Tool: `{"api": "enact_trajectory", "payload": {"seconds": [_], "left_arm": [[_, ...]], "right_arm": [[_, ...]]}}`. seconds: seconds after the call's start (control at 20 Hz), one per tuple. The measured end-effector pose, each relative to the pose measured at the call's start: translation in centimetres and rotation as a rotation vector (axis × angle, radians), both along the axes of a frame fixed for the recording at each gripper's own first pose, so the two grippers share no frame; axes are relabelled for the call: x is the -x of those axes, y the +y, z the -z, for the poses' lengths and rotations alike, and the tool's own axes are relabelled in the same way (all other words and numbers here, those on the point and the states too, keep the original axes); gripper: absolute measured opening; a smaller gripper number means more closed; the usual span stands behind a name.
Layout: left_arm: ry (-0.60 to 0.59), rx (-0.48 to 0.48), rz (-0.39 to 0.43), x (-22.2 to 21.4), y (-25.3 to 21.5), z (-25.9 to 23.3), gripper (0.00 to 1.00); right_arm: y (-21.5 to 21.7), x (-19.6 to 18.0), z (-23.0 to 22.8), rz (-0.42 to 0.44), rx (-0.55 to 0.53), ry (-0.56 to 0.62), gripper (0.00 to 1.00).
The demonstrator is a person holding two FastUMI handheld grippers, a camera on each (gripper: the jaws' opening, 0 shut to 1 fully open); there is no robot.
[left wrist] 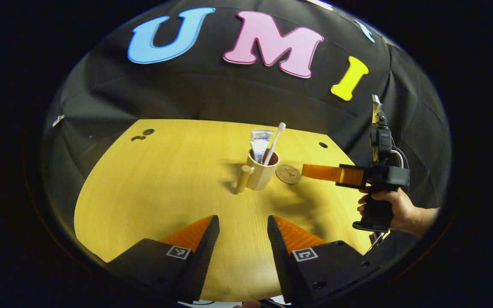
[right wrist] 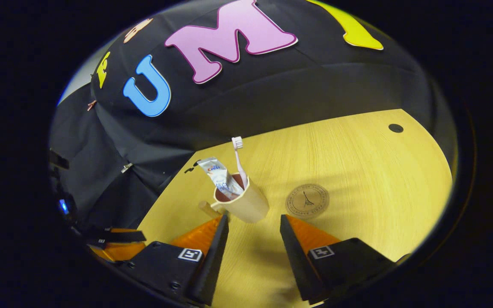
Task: Put the toothbrush and toothpaste on the desktop into the cup, then pick up the cup and place it on the coaster on the desktop.
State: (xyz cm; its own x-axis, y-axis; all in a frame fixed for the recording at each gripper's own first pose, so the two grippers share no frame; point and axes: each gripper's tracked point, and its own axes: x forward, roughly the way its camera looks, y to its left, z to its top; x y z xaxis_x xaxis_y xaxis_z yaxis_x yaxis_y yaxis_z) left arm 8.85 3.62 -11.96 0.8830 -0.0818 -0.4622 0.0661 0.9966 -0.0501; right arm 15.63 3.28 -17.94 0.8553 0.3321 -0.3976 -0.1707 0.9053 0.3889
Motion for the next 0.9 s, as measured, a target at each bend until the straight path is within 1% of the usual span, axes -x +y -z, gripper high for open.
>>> {"api": "enact_trajectory", "payload": {"seconds": [0.05, 0.15, 0.3, 0.45, 0.55, 0.7, 0.9], "left_arm": [[0.028, -0.012, 0.023, -0.8, -0.2, 0.2, 0.71], [0.073, -0.045, 0.061, -2.4, -0.2, 0.8, 0.71], [0.130, -0.125, 0.124, -4.7, 0.1, 1.4, 0.71], [0.148, -0.174, 0.163, -7.5, 0.2, 1.0, 0.71], [0.164, -0.184, 0.187, -9.2, 0.2, 0.8, 0.71], [0.237, -0.227, 0.203, -11.4, 0.9, 1.6, 0.71], [0.364, -0.277, 0.242, -13.1, 1.1, 3.7, 0.71]], "right_arm": [[-0.6, 1.1, 0.1, 0.001, -0.005, 0.009, 0.79], [-2.0, 2.8, 0.3, 0.014, -0.015, 0.022, 0.80], [-3.9, 5.3, 1.1, 0.049, -0.022, 0.042, 0.81], [-5.6, 7.7, 2.2, 0.066, -0.008, 0.058, 0.81], [-7.0, 9.0, 2.9, 0.094, -0.030, 0.078, 0.82], [-9.8, 10.5, 4.1, 0.147, -0.015, 0.095, 0.82], [-12.4, 11.6, 4.9, 0.195, -0.038, 0.118, 0.81]]}}
